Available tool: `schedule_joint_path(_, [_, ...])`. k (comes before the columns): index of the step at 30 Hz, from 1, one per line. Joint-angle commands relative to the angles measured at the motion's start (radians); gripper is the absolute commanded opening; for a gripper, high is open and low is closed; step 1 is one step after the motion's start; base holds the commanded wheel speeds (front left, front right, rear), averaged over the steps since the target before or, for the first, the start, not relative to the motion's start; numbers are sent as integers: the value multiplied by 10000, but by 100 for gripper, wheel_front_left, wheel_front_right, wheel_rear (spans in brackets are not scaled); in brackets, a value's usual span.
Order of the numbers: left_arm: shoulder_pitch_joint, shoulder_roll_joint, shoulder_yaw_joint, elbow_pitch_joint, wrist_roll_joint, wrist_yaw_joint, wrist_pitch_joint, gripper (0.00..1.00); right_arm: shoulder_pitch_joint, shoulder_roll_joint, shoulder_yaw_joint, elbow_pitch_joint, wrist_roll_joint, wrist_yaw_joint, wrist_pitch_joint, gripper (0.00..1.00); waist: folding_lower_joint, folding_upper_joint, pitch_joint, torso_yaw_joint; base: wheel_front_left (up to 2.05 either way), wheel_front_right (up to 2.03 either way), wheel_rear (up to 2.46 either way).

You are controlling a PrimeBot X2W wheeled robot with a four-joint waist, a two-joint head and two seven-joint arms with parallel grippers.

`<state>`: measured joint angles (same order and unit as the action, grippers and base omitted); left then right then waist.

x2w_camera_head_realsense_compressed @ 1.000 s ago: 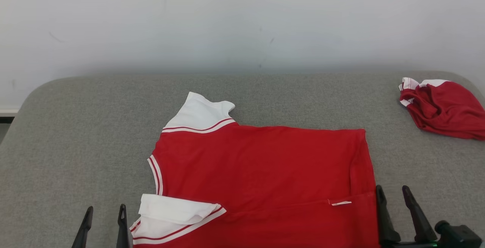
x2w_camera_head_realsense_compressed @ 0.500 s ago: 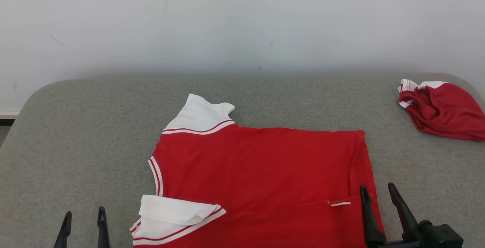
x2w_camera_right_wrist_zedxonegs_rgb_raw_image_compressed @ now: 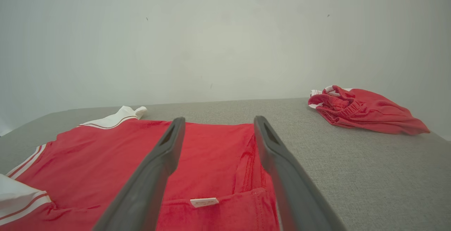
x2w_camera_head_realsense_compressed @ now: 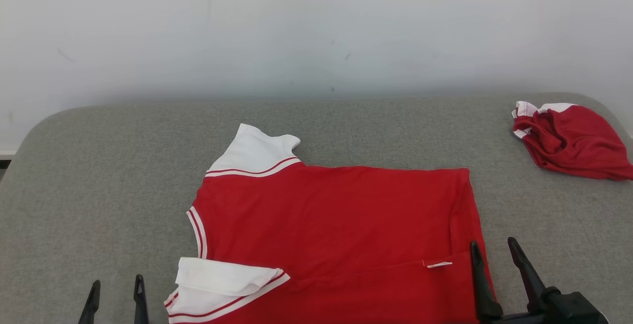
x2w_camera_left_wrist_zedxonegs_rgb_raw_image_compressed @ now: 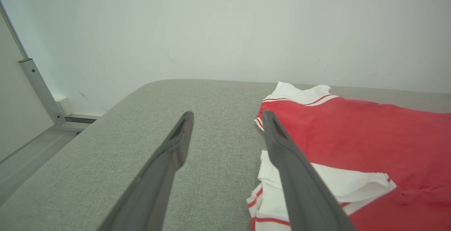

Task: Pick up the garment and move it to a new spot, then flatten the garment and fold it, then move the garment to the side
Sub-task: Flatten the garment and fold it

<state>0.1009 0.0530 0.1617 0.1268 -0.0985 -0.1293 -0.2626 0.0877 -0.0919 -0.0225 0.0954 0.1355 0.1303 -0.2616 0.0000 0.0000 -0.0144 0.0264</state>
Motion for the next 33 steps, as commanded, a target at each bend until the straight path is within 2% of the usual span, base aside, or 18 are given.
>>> schedule_joint_path(1, [53, -24, -29, 21, 87, -4, -28, 100, -33, 38, 8, 35, -75, -3, -42, 100, 0, 0, 36, -65, 0, 0, 0])
schedule_joint_path(6, [-234, 28, 29, 37, 119, -12, -28, 100, -350, 2, 77, 273, -22, -3, -41, 100, 0, 0, 177, -344, 0, 0, 0])
schedule_joint_path(11, [-1009, 509, -108, 159, -42, -2, -28, 100, -1271, -215, 299, 894, 120, -3, -41, 100, 0, 0, 598, -797, 0, 0, 0])
schedule_joint_path(15, [-2123, 1201, -393, 434, -399, -2, -28, 100, -2554, -227, 449, 1780, 372, -3, -41, 100, 0, 0, 1266, -1224, 0, 0, 0])
schedule_joint_path(22, [-4818, 2922, -1574, 1773, -1415, -2, -5, 100, -5133, -422, 865, 3640, 545, -3, -41, 100, 0, 0, 2534, -1851, 0, 0, 0])
schedule_joint_path(28, [-7043, 4165, -2959, 2923, -2706, -1, 635, 100, -7040, -328, 1217, 5244, 576, -3, 66, 100, 0, 0, 3372, -2299, 0, 0, 0])
schedule_joint_path(33, [-8357, 4898, -4156, 3813, -4016, -1, 1507, 100, -8217, -238, 1558, 6273, 768, -3, 102, 100, 0, 0, 3834, -2568, 0, 0, 0])
